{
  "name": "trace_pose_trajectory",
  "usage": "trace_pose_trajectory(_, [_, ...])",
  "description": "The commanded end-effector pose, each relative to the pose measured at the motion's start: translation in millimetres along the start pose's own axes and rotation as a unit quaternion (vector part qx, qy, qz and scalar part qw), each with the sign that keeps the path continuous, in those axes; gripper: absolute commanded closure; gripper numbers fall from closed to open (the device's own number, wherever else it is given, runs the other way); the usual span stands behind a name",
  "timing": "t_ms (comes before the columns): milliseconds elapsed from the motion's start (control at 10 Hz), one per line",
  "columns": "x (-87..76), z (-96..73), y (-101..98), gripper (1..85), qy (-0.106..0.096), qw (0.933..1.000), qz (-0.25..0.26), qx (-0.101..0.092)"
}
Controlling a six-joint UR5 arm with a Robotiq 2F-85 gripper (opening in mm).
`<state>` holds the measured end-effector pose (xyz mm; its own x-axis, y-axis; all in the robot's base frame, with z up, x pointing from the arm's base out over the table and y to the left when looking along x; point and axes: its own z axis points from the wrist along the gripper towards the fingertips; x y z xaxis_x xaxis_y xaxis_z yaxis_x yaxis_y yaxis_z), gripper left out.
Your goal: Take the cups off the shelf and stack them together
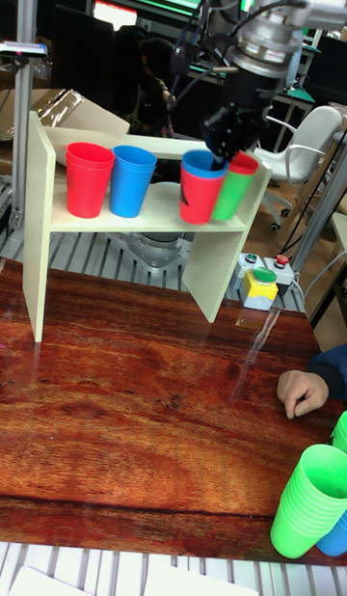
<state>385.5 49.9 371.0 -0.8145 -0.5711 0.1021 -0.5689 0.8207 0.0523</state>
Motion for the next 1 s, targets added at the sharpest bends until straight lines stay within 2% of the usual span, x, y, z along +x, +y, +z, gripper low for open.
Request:
trace_pose_trajectory(0, [-87.9,1.2,-24.1,84.3,-0.062,0.9975,0.015,0.028])
trace_pose_trajectory(200, [-119.4,27.3,-38.6,84.3,-0.073,0.9969,0.010,0.029])
trace_pose_trajectory(500, [-149.8,72.9,-59.3,84.3,-0.090,0.9951,-0.013,0.038])
trace_pose_trajectory(600, [-158.2,94.8,-59.0,84.3,-0.088,0.9953,-0.022,0.034])
trace_pose_trajectory(700, [-157.1,113.0,-54.0,84.3,-0.077,0.9963,-0.029,0.026])
trace_pose_trajectory(800, [-146.0,120.4,-54.9,84.3,-0.052,0.9977,-0.029,0.031])
trace_pose_trajectory(900, [-136.8,120.8,-56.7,84.3,-0.035,0.9984,-0.030,0.033])
